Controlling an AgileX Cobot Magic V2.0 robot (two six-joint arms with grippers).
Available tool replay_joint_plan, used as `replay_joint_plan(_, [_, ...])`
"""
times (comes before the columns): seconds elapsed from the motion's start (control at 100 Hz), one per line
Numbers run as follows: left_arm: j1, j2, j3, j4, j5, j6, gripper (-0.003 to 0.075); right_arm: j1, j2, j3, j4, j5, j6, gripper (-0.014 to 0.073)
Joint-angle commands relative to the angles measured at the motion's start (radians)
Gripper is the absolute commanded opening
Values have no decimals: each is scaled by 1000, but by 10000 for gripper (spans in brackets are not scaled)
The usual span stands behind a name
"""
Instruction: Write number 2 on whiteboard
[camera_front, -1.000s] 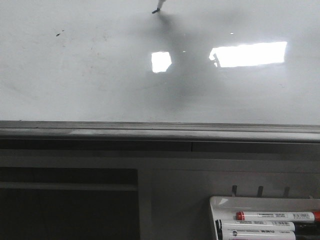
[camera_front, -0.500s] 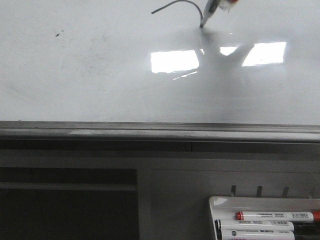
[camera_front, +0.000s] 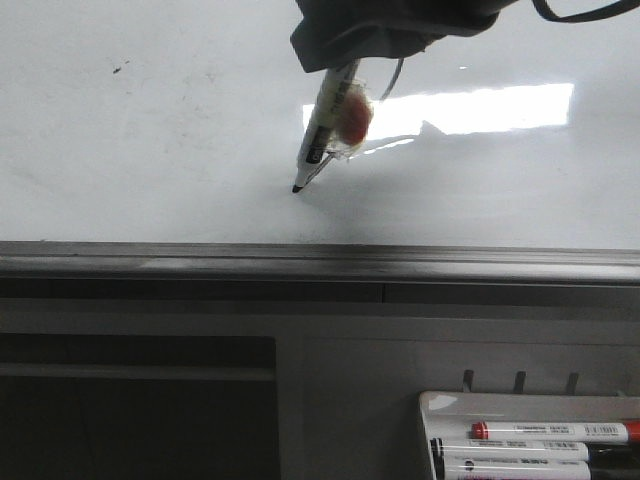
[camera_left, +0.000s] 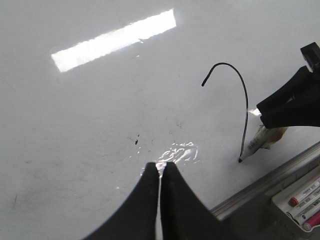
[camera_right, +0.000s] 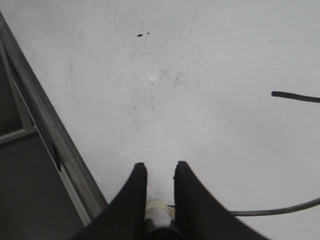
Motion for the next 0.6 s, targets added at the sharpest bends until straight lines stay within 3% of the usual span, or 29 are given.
replay_joint_plan(0.0, [2,3,-25,-21,-72,-9,-20,-37,-57,-3,0,-231,-31,-71])
replay_joint_plan(0.17, [2,3,-25,-21,-72,-9,-20,-138,-215,99,103,-291,-61,-73])
replay_joint_plan(0.38, [2,3,-25,-21,-72,-9,-20,-273,-385,216,381,-372,-318,-74])
replay_joint_plan(0.52, [2,3,-25,-21,-81,-9,-20,-293,-401,229,401,-318,-352,-78])
replay_joint_plan(0.59, [2,3,-25,-21,-81,-9,-20,-293,-404,215,402,-226,-352,-78])
